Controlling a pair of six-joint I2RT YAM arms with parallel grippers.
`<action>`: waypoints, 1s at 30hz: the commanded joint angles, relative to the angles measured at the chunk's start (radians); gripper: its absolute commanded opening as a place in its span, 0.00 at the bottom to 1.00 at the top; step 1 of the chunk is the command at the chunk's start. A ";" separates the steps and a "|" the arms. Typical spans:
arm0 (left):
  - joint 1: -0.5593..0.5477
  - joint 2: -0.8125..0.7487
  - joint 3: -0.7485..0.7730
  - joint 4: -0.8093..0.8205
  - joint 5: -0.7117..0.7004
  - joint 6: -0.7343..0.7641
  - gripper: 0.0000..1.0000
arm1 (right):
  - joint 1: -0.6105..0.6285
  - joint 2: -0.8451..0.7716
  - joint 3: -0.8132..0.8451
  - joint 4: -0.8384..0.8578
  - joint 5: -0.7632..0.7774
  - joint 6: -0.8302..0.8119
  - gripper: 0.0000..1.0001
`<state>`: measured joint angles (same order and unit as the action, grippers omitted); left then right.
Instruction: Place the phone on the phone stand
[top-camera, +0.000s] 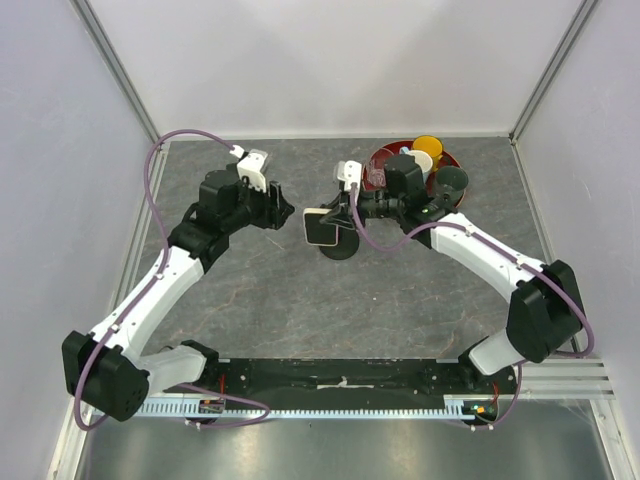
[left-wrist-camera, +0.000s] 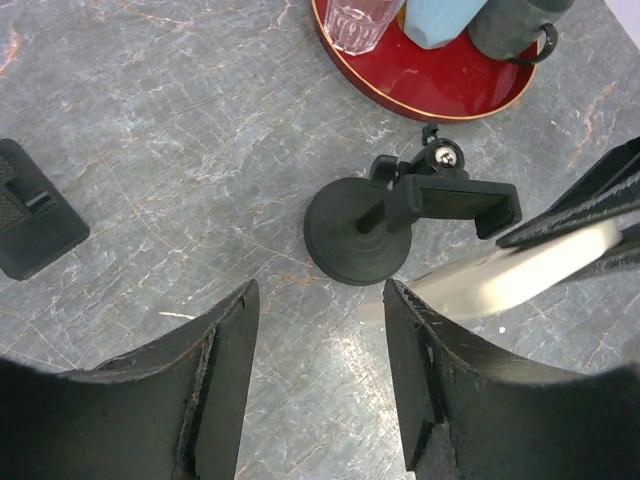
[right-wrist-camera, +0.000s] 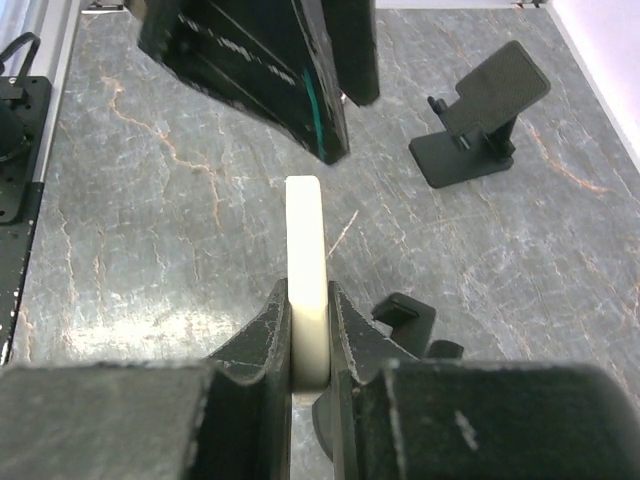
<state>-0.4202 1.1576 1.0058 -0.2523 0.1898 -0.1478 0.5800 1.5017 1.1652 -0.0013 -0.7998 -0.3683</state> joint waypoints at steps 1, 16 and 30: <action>0.032 -0.018 0.004 0.053 0.062 -0.053 0.60 | -0.067 0.002 0.050 0.107 -0.111 -0.026 0.00; 0.035 0.046 0.004 0.076 0.181 -0.070 0.57 | -0.131 0.048 0.024 0.274 -0.210 0.126 0.00; 0.035 0.145 0.017 0.142 0.255 -0.119 0.50 | -0.155 0.009 -0.007 0.225 -0.220 0.088 0.00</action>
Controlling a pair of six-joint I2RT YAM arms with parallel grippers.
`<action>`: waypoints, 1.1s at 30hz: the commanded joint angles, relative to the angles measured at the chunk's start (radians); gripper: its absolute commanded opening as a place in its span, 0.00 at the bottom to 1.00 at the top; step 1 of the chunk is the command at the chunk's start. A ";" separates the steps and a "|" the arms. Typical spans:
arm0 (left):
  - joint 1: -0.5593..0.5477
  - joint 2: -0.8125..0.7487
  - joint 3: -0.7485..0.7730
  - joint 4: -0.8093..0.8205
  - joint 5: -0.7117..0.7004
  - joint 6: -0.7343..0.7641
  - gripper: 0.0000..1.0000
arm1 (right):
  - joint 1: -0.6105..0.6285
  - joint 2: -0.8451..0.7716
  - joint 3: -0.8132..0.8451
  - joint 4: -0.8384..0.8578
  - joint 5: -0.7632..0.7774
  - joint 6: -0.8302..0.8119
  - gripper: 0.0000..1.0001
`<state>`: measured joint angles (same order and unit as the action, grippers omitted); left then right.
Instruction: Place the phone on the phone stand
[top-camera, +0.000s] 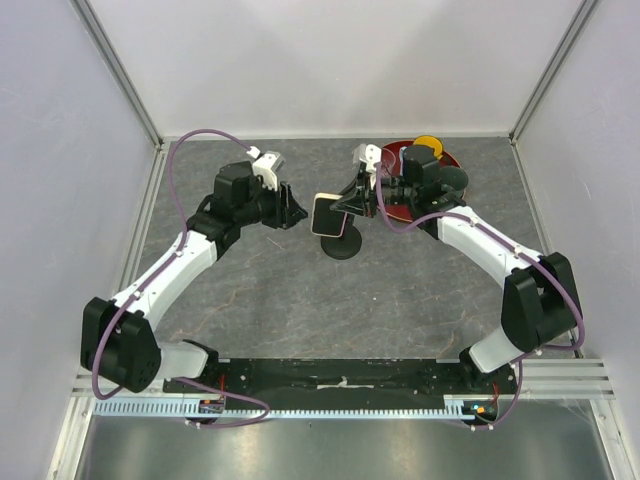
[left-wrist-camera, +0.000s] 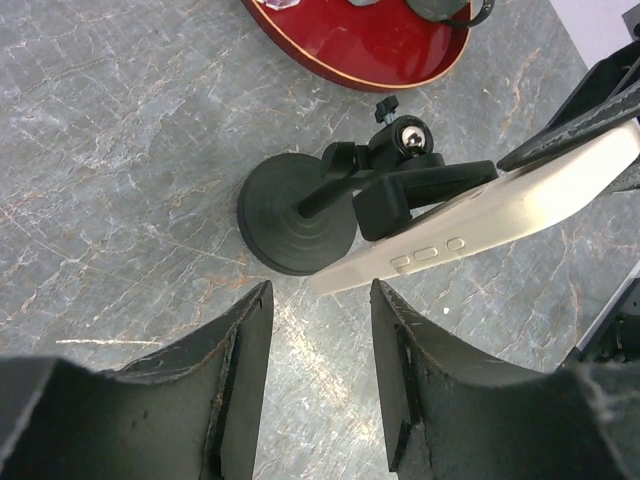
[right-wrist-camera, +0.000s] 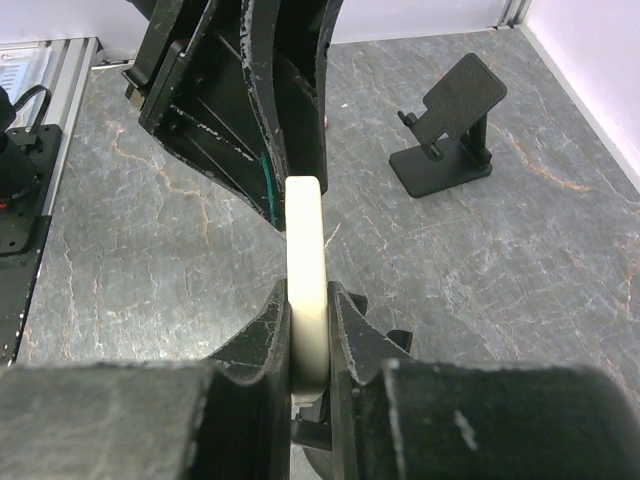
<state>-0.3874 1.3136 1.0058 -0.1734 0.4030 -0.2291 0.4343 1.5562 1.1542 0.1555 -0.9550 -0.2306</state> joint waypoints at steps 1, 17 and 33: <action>0.002 -0.011 0.014 0.064 0.043 -0.038 0.50 | -0.014 -0.038 0.006 0.067 -0.082 -0.050 0.00; -0.056 0.070 0.022 0.140 0.036 -0.064 0.43 | -0.023 -0.082 0.049 -0.053 -0.172 0.056 0.00; -0.153 0.069 -0.047 0.281 -0.118 -0.016 0.50 | -0.135 -0.372 0.030 -0.333 0.122 -0.047 0.00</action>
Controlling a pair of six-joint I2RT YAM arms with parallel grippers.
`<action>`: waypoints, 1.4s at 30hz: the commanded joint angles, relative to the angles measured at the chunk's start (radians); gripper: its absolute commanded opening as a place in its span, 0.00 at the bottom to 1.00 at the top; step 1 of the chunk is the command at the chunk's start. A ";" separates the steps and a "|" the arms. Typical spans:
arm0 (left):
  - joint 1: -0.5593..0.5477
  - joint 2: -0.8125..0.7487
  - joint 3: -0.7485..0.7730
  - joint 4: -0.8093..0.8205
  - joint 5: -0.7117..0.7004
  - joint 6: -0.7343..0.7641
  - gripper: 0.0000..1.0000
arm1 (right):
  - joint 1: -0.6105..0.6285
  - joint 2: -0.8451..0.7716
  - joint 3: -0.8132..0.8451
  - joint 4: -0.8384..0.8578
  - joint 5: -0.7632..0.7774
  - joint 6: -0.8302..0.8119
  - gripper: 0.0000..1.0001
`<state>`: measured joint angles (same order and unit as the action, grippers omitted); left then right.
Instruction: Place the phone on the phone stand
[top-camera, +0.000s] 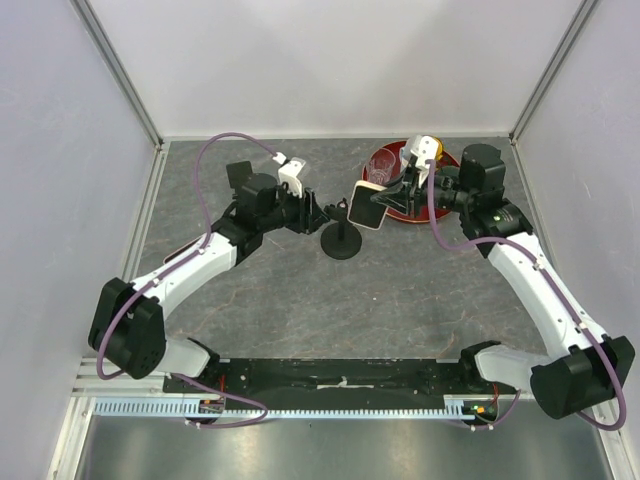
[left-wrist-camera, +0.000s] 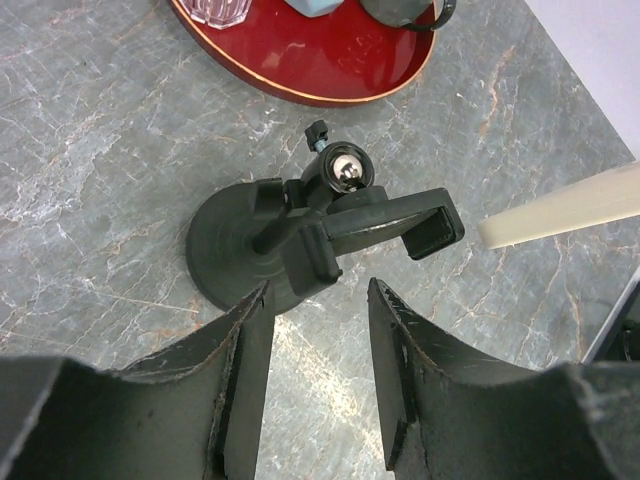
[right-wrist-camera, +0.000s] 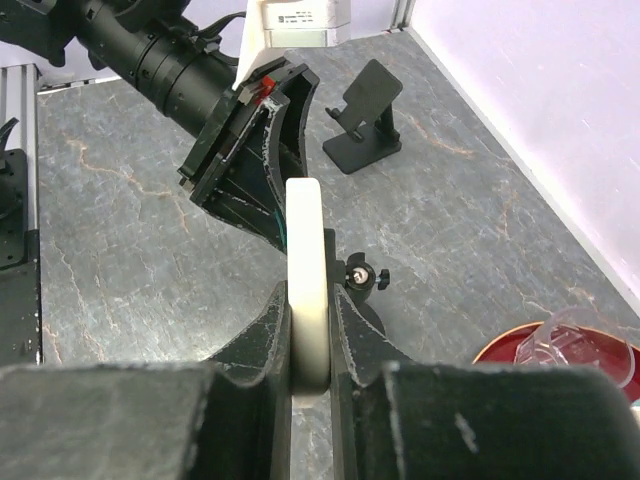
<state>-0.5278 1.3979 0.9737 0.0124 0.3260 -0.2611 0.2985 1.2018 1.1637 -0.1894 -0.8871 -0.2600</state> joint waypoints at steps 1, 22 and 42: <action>-0.017 -0.019 -0.027 0.110 -0.045 0.020 0.49 | 0.001 -0.019 0.021 0.013 0.053 -0.019 0.00; -0.093 -0.002 -0.047 0.147 -0.234 0.111 0.38 | 0.001 0.012 0.002 0.094 -0.055 0.034 0.00; -0.118 0.012 -0.035 0.126 -0.323 0.141 0.44 | 0.022 0.004 0.014 0.081 -0.062 0.044 0.00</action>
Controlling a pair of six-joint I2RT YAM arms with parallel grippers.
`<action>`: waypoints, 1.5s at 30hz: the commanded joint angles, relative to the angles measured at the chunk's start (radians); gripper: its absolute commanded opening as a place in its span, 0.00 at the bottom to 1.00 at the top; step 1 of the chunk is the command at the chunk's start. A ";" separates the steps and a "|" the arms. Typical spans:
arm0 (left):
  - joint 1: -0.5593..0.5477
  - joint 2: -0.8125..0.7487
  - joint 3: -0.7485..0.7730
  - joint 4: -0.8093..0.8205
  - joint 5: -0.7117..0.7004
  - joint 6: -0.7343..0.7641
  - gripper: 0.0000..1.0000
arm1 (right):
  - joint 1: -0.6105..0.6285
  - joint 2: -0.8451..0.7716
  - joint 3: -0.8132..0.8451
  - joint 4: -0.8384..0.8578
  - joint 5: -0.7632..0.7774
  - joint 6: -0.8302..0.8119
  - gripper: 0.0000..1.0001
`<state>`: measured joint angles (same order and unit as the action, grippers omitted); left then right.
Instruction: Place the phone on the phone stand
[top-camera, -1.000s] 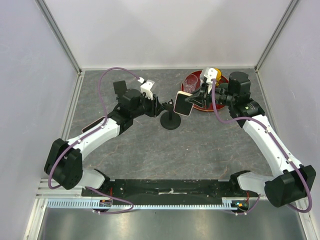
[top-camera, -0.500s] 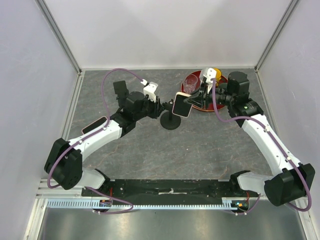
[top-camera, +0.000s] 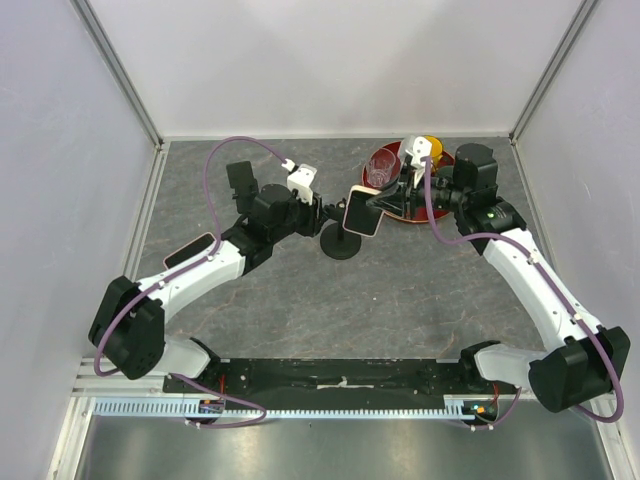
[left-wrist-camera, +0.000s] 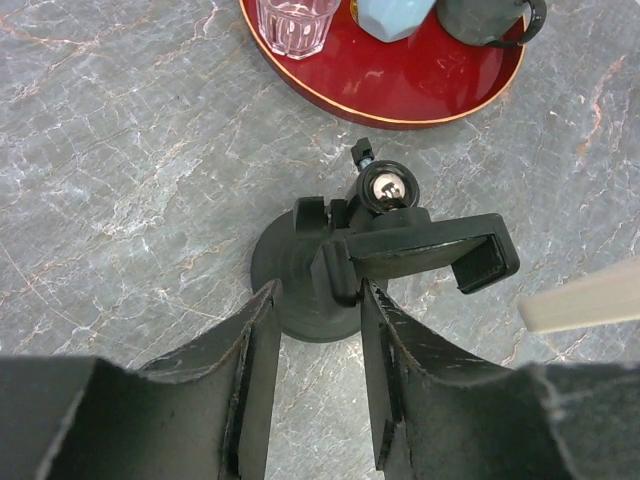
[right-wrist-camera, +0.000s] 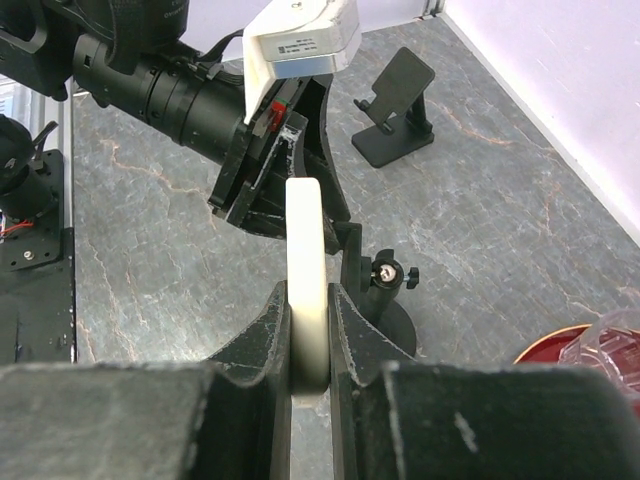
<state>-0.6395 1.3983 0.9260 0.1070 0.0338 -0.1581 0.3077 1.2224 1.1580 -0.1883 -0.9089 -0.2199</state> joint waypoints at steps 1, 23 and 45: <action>-0.006 0.014 0.017 0.028 -0.032 0.042 0.43 | 0.014 -0.012 0.020 0.076 -0.035 -0.001 0.00; -0.054 -0.004 0.086 -0.101 -0.101 0.130 0.02 | 0.179 0.153 0.085 0.013 0.007 -0.150 0.00; 0.035 0.001 0.181 -0.311 0.417 0.339 0.02 | 0.225 0.267 -0.063 0.495 -0.202 -0.148 0.00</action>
<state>-0.6201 1.3964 1.0458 -0.1707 0.1799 0.0998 0.4927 1.4693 1.0710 0.1368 -1.0756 -0.3176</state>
